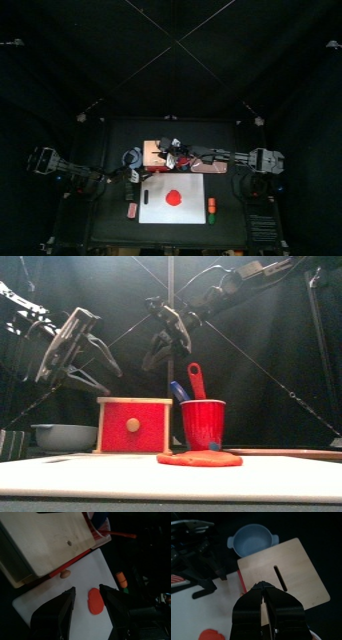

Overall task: Get the cutter from the drawer then cut the dough then place the extra dough in the bowl
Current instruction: Open the drawer

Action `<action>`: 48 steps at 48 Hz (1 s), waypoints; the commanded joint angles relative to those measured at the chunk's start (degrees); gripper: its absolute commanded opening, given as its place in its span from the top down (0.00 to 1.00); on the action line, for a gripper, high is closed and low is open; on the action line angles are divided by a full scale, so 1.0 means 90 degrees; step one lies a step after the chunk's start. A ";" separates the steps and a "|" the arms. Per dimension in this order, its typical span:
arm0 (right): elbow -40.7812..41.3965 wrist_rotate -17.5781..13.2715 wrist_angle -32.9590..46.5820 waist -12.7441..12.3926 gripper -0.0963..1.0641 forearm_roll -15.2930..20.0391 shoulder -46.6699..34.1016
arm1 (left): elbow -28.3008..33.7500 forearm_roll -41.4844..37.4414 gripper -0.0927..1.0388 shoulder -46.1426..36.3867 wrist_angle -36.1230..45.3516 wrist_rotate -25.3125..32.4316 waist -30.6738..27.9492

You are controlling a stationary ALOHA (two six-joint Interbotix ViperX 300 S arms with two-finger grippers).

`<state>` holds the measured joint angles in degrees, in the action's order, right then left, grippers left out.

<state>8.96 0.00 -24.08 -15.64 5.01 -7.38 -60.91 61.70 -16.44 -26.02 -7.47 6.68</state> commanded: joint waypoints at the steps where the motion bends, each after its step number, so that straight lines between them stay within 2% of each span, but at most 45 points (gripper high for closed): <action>1: -0.0518 0.0010 -0.0420 -0.0039 0.90 -0.0195 -0.0156 | 0.0264 0.0244 0.20 0.0332 -0.0088 -0.0029 -0.0010; 16: -0.0908 -0.0029 -0.0967 -0.0049 0.90 -0.0547 -0.0684 | 0.0703 0.0566 0.20 0.1064 -0.0244 -0.0039 -0.0029; 28: -0.0908 -0.0029 -0.1182 -0.0049 0.90 -0.0557 -0.0859 | 0.0996 0.0742 0.20 0.1494 -0.0273 -0.0029 -0.0166; 48: -0.0947 0.0000 -0.1279 -0.0039 0.90 -0.0557 -0.0947 | 0.1064 0.0967 0.20 0.1748 -0.0479 -0.0029 -0.0371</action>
<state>1.41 0.00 -35.60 -15.73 0.00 -16.88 -52.56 70.40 -0.35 -29.71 -7.82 3.87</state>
